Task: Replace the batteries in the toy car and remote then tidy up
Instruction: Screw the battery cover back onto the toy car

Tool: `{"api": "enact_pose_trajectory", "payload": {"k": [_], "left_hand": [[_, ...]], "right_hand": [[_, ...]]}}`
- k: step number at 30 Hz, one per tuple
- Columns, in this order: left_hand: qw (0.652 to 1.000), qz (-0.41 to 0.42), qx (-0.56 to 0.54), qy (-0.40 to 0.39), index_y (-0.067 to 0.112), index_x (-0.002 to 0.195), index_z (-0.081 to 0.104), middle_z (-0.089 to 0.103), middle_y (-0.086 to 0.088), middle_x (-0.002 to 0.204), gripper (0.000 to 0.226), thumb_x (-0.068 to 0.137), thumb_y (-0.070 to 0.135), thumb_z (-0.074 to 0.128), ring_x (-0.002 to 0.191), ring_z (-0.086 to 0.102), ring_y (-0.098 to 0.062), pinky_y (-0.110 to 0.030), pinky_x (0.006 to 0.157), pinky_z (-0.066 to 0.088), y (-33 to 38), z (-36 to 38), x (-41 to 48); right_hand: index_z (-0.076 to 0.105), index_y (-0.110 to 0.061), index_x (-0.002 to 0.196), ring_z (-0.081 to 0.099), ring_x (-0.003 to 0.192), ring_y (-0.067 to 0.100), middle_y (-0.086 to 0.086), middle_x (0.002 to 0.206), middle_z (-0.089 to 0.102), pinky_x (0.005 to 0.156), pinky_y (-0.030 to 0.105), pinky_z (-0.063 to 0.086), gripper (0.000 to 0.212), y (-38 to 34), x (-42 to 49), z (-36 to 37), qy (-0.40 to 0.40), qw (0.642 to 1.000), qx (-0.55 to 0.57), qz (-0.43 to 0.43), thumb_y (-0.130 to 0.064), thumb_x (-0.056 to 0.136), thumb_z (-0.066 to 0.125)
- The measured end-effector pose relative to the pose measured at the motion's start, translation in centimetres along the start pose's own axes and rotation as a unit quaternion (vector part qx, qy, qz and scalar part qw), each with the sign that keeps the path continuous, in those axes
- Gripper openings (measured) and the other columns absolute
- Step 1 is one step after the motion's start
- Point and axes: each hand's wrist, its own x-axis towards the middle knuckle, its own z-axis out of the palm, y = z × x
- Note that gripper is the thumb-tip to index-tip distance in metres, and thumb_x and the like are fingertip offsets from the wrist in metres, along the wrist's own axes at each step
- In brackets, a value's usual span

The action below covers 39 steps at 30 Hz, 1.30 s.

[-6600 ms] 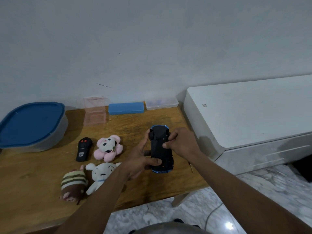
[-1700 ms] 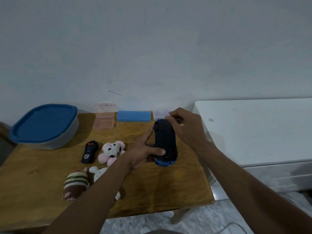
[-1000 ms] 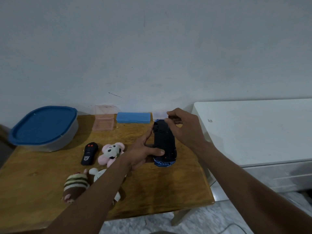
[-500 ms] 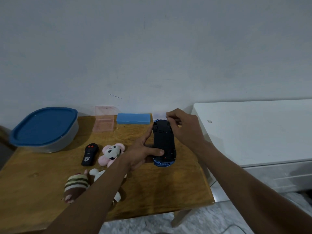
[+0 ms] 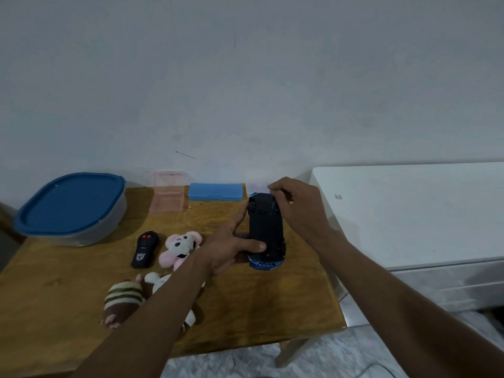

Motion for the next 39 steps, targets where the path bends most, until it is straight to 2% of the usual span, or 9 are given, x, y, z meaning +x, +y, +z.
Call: {"api": "enact_pose_trajectory", "payload": {"k": [4,7,11,17,19,24,29,34,39], "left_hand": [[1.000,0.003,0.005,-0.003,0.047,0.147,0.022,0.070,-0.016,0.115,0.103,0.078,-0.013,0.067,0.109,0.066,-0.031,-0.048,0.087,0.056,-0.2,-0.1,-0.2],[1.000,0.002,0.002,-0.003,0.047,0.147,0.022,0.069,-0.016,0.117,0.102,0.078,-0.013,0.067,0.110,0.066,-0.032,-0.050,0.089,0.055,-0.3,-0.3,-0.2],[1.000,-0.002,-0.014,0.002,0.047,0.148,0.021,0.069,-0.017,0.117,0.101,0.079,-0.013,0.066,0.107,0.067,-0.031,-0.045,0.082,0.058,-0.5,-0.7,-0.2],[1.000,0.000,-0.014,0.004,0.047,0.147,0.023,0.070,-0.017,0.114,0.101,0.079,-0.013,0.066,0.104,0.069,-0.029,-0.043,0.078,0.059,-0.9,-1.2,-0.3],[1.000,-0.002,-0.008,0.003,0.048,0.147,0.023,0.070,-0.017,0.114,0.101,0.078,-0.012,0.068,0.106,0.068,-0.030,-0.045,0.082,0.058,-1.1,-1.3,-0.3],[1.000,-0.011,-0.009,-0.002,0.047,0.147,0.020,0.069,-0.017,0.117,0.103,0.077,-0.011,0.069,0.110,0.066,-0.033,-0.054,0.092,0.052,-1.6,-1.6,-0.2],[1.000,-0.009,-0.008,-0.005,0.048,0.146,0.022,0.069,-0.018,0.116,0.102,0.078,-0.012,0.069,0.110,0.066,-0.032,-0.052,0.089,0.054,-1.7,-1.6,-0.1],[1.000,-0.009,-0.005,-0.007,0.050,0.145,0.022,0.069,-0.017,0.117,0.102,0.079,-0.013,0.067,0.110,0.066,-0.031,-0.054,0.093,0.052,-2.0,-1.6,-0.2],[1.000,-0.015,-0.013,-0.009,0.049,0.147,0.020,0.068,-0.017,0.119,0.103,0.079,-0.013,0.067,0.112,0.065,-0.032,-0.056,0.095,0.049,-2.6,-1.8,-0.1]], "right_hand": [[0.062,-0.013,0.101,0.065,0.064,0.018,0.003,0.070,0.068,0.061,0.039,0.055,0.013,-0.3,-0.1,0.0,-0.006,0.999,0.012,0.033,-0.011,0.089,0.063],[0.061,-0.011,0.092,0.063,0.066,0.016,0.000,0.071,0.066,0.061,0.038,0.054,0.010,-0.5,-0.1,0.2,-0.009,0.999,0.013,0.050,-0.017,0.087,0.068],[0.049,-0.014,0.078,0.052,0.056,0.011,-0.007,0.061,0.054,0.052,0.025,0.046,0.029,-0.6,-0.1,0.6,-0.007,0.997,-0.002,0.079,-0.026,0.082,0.074],[0.043,-0.016,0.074,0.045,0.049,0.008,-0.006,0.057,0.051,0.048,0.016,0.038,0.038,-0.8,-0.3,1.3,-0.008,0.993,0.000,0.119,-0.035,0.079,0.076],[0.042,-0.017,0.072,0.046,0.050,0.008,-0.006,0.057,0.051,0.049,0.019,0.040,0.039,-0.9,-0.3,1.5,-0.008,0.992,0.001,0.128,-0.036,0.079,0.076],[0.041,-0.021,0.070,0.054,0.053,0.020,-0.001,0.058,0.056,0.052,0.038,0.050,0.039,-0.9,-0.1,1.8,-0.019,0.984,0.029,0.173,-0.038,0.078,0.075],[0.039,-0.024,0.068,0.054,0.053,0.019,0.000,0.058,0.055,0.050,0.032,0.047,0.042,-0.9,-0.2,1.9,-0.017,0.981,0.035,0.192,-0.041,0.076,0.077],[0.045,-0.017,0.069,0.044,0.049,0.005,-0.001,0.058,0.053,0.046,0.015,0.038,0.041,-0.9,-0.6,1.8,0.005,0.975,0.053,0.215,-0.038,0.075,0.079],[0.052,-0.016,0.074,0.063,0.059,0.018,0.002,0.064,0.062,0.055,0.030,0.051,0.036,-0.4,-0.4,1.6,0.038,0.965,0.052,0.254,-0.043,0.077,0.076]]}}
